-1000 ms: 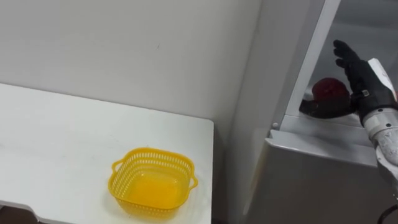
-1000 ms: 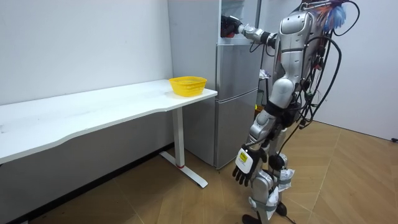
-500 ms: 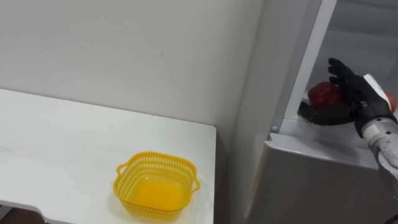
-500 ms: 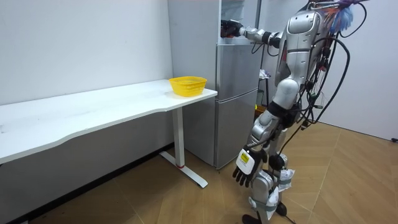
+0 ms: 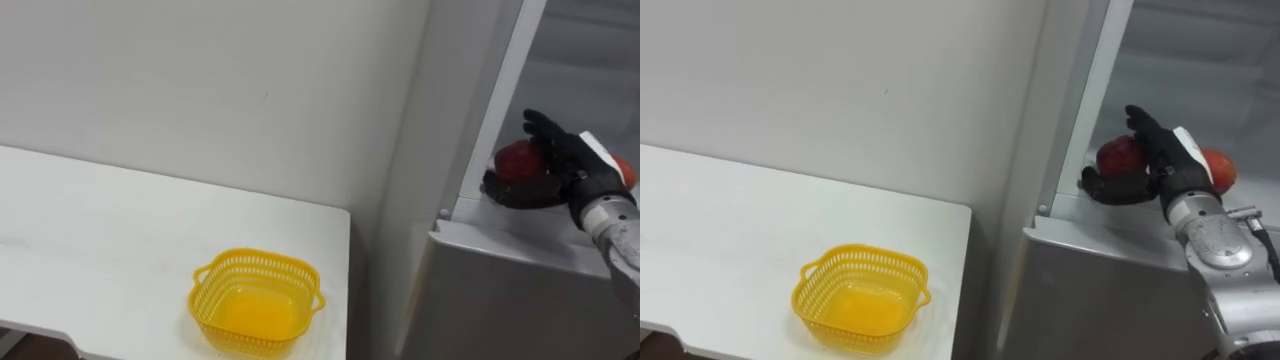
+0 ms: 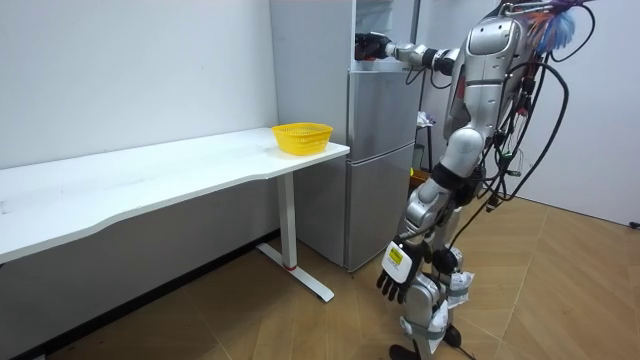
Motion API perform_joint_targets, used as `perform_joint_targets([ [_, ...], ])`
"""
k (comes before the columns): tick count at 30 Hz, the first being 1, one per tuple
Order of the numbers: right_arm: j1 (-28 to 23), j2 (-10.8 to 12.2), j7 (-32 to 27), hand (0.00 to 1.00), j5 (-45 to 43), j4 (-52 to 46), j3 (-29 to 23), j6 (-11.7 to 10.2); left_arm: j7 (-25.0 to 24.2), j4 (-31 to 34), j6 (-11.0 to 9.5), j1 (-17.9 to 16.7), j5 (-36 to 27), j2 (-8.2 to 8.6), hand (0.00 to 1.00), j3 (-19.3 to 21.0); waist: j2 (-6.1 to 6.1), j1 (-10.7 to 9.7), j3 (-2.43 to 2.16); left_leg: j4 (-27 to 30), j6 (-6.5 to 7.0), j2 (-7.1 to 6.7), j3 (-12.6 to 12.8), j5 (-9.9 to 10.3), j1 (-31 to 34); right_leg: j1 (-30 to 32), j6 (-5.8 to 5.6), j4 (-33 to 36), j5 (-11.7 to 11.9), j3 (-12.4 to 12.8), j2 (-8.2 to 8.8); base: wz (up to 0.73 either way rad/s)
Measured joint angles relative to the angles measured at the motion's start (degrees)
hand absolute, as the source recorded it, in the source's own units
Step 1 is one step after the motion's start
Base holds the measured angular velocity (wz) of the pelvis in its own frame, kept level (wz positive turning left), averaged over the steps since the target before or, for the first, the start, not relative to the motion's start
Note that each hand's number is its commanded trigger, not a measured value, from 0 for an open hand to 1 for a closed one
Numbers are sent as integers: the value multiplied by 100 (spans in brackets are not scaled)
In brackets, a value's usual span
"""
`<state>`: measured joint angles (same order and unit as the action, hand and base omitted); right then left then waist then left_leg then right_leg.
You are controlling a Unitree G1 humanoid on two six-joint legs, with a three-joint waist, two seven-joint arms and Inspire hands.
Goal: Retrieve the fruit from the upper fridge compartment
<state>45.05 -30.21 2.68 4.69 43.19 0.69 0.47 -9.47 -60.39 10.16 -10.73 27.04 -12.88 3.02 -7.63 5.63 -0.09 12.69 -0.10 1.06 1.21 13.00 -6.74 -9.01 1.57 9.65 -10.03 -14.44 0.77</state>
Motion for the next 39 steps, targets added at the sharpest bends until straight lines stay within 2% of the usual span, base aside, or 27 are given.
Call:
perform_joint_targets([
  [12,160,-16,63,100,-11,114,-26,86,-13,0,56,7,0,-7,0,0,2,-6,-6,-7,0,-1,1,0,-1,-2,-1,-5,0,0,-4,0],
  [25,190,-115,84,100,-93,94,103,30,41,1,70,46,-1,-48,0,-152,10,84,-4,-99,-2,10,32,0,-71,4,-2,-90,-1,12,-13,-1],
  [33,177,-105,102,100,-67,-257,144,131,44,3,77,171,-5,-58,0,-222,83,58,-24,-126,-2,19,90,0,-56,14,-2,-78,0,23,-44,-2],
  [37,36,-91,-76,100,-56,-616,160,216,53,4,73,171,-5,-58,0,-248,126,68,-36,-143,-2,28,108,0,-72,20,-1,-71,2,26,-52,0],
  [39,-28,-85,-180,100,-55,-839,208,290,64,5,76,167,-7,-65,0,-385,160,64,-30,-151,-3,30,119,0,-74,27,-1,-62,2,45,-53,-4],
])
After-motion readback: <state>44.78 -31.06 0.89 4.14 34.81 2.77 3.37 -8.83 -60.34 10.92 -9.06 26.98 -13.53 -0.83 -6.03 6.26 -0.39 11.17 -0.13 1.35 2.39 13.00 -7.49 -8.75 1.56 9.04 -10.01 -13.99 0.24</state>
